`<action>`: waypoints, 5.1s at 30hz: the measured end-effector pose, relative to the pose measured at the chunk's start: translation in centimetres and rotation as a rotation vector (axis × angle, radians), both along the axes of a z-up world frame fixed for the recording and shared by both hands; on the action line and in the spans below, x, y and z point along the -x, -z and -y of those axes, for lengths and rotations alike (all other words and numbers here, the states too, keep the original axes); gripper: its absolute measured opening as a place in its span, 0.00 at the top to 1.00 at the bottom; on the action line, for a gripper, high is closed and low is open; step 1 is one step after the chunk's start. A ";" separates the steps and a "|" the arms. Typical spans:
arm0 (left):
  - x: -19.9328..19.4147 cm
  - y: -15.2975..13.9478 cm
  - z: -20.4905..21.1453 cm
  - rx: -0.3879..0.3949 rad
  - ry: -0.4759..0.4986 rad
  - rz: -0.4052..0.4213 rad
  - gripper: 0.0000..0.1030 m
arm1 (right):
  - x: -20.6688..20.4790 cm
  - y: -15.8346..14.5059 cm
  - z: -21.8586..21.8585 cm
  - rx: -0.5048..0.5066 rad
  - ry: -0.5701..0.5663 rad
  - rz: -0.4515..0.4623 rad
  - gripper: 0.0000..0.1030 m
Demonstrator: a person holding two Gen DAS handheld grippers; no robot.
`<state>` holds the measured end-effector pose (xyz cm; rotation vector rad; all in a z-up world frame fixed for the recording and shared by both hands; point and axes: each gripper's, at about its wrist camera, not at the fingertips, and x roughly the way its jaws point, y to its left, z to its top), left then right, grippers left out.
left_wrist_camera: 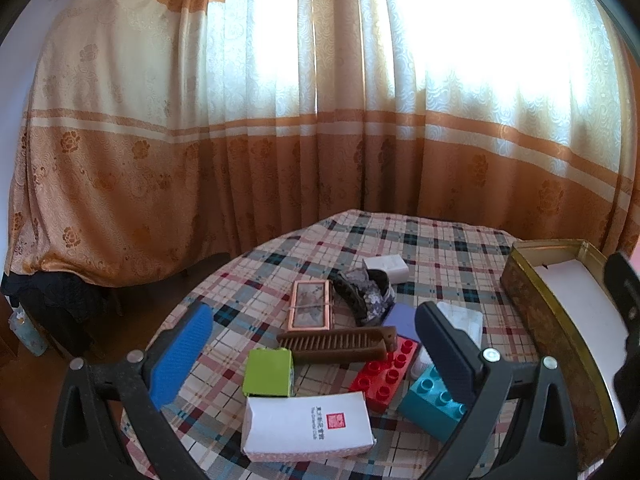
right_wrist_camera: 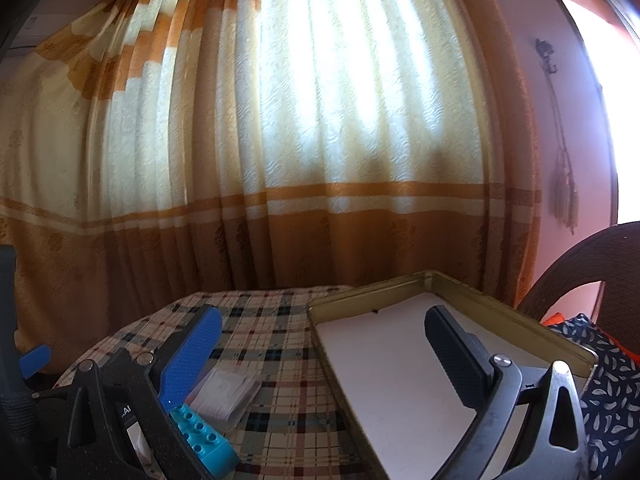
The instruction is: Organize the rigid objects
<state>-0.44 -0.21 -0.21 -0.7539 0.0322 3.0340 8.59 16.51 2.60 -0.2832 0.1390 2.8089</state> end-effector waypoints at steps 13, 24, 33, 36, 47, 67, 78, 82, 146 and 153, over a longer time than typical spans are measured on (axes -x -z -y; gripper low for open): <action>-0.5 2.2 5.1 0.057 0.000 0.201 0.01 | 1.9 1.0 1.3 0.016 -0.311 0.176 0.15; -1.1 3.0 6.5 0.016 0.115 0.303 0.02 | 6.7 5.1 5.6 -0.068 -0.602 0.554 0.34; -0.8 3.2 5.1 0.005 0.180 0.344 0.02 | 8.5 6.8 5.4 -0.020 -0.635 0.688 0.67; -0.6 3.5 4.9 -0.014 0.188 0.357 0.02 | 7.8 6.2 4.8 0.004 -0.640 0.645 0.67; 1.9 5.6 2.3 -0.104 0.180 0.508 0.02 | 5.1 4.2 2.6 0.105 -0.563 0.473 0.67; -2.2 0.9 4.0 -0.067 0.160 0.239 0.19 | 1.6 2.0 1.2 0.124 -0.564 0.288 0.67; -4.0 -4.3 -1.2 -0.069 0.340 0.032 0.19 | -2.3 -3.0 -6.5 0.077 -0.261 0.077 0.67; -3.8 -5.2 -5.0 -0.062 0.410 0.015 0.19 | -2.9 -3.0 -10.1 0.104 -0.166 0.082 0.67; 0.7 -0.5 1.3 0.009 0.131 0.084 0.00 | -0.8 -1.2 -2.4 0.072 -0.187 -0.039 0.20; 1.2 0.8 5.4 -0.029 0.043 0.113 0.00 | -0.3 0.3 0.2 -0.008 -0.216 0.015 0.20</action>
